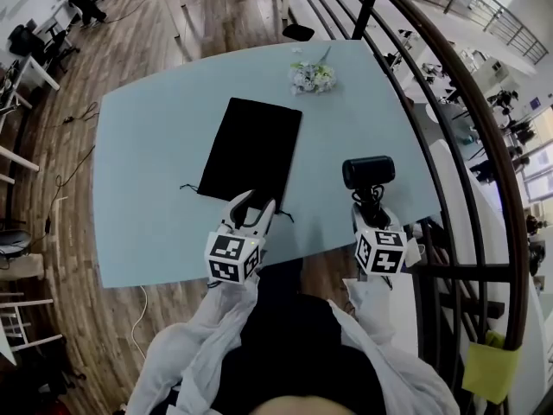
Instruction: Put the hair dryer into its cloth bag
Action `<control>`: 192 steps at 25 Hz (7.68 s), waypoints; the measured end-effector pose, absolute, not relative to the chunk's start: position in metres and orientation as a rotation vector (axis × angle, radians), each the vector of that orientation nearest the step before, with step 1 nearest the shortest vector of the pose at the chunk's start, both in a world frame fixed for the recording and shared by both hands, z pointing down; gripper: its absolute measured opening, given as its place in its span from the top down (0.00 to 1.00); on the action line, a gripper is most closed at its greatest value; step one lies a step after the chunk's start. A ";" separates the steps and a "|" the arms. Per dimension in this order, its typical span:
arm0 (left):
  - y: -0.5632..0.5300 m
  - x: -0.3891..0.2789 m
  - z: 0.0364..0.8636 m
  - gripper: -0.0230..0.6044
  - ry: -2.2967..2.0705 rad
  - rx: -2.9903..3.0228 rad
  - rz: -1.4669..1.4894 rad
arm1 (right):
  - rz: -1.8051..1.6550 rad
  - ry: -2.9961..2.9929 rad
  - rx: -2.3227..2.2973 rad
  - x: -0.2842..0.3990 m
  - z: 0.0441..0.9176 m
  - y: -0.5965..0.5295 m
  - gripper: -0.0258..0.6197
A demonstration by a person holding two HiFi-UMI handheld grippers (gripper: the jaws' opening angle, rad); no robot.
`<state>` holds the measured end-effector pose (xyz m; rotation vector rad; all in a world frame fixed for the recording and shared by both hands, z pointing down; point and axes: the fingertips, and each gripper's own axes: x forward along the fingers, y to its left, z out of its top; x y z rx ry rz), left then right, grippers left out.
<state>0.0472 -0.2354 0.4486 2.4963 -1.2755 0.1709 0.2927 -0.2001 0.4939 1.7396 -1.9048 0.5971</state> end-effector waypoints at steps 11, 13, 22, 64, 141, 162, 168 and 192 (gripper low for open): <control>-0.154 0.003 0.454 0.67 -1.330 2.504 0.219 | 0.597 -1.958 1.685 0.249 0.512 -0.119 0.65; -0.144 -0.012 0.455 0.67 -1.353 2.497 0.234 | 0.601 -1.975 1.667 0.235 0.514 -0.110 0.65; -0.130 -0.066 0.471 0.67 -1.396 2.504 0.357 | 0.600 -2.019 1.566 0.184 0.531 -0.087 0.65; -0.281 -0.095 0.601 0.80 -0.095 2.786 1.655 | 0.847 -1.845 1.493 0.033 0.570 -0.086 0.65; -0.092 -0.099 0.509 0.92 -0.485 2.695 0.653 | 1.649 -2.204 1.706 -0.048 0.555 -0.231 0.65; -0.132 -0.142 0.536 0.92 -0.418 2.679 0.666 | 1.128 -1.994 1.717 -0.080 0.591 -0.285 0.55; -0.128 -0.130 0.537 0.92 -0.450 2.685 0.685 | 0.979 -2.120 1.695 -0.067 0.562 -0.269 0.54; -0.129 -0.111 0.545 0.92 -0.952 2.571 0.794 | 0.744 -2.237 1.194 0.028 0.543 -0.112 0.57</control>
